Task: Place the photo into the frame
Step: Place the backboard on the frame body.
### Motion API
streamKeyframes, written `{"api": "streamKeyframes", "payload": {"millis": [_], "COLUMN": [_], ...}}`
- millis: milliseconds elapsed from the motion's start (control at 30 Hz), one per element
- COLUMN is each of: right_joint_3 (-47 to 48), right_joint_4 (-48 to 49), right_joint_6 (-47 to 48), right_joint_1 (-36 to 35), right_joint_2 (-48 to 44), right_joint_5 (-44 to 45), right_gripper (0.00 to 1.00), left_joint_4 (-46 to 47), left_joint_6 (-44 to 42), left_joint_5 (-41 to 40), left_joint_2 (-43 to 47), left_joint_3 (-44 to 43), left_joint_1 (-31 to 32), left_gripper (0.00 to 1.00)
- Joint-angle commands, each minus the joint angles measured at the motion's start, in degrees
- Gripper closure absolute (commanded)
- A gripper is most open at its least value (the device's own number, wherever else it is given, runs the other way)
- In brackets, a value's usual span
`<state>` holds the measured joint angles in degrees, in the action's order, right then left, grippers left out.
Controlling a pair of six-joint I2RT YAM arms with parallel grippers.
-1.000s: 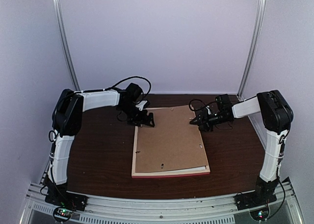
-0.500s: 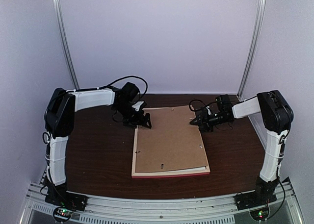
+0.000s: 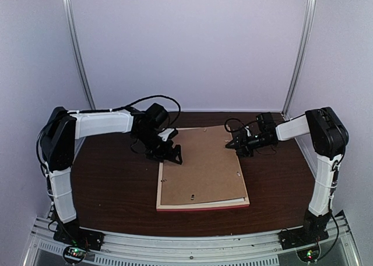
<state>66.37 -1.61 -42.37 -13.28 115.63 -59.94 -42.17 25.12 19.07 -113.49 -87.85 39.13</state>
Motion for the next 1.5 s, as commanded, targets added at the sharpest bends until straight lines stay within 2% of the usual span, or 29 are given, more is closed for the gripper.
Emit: {"api": "streamKeyframes", "payload": {"millis": [0, 700, 1467], "right_joint_3": [0.1, 1.7, 2.1], "right_joint_4": [1.4, -0.7, -1.6], "right_joint_6": [0.2, 1.5, 2.1], "right_joint_1": [-0.5, -0.6, -1.0], "right_joint_2": [-1.8, -0.9, -1.0], "right_joint_5": [0.0, 0.2, 0.3], "right_gripper": [0.64, 0.64, 0.63], "left_joint_4": [-0.1, -3.6, -4.4], "left_joint_6": [1.0, 0.6, -0.4], "left_joint_5": [0.4, -2.0, -1.0], "left_joint_2": [1.9, 1.4, -0.8], "left_joint_3": [1.9, 4.6, 4.7], "left_joint_1": [1.9, 5.0, 6.5], "left_gripper": [0.05, 0.05, 0.05]}}
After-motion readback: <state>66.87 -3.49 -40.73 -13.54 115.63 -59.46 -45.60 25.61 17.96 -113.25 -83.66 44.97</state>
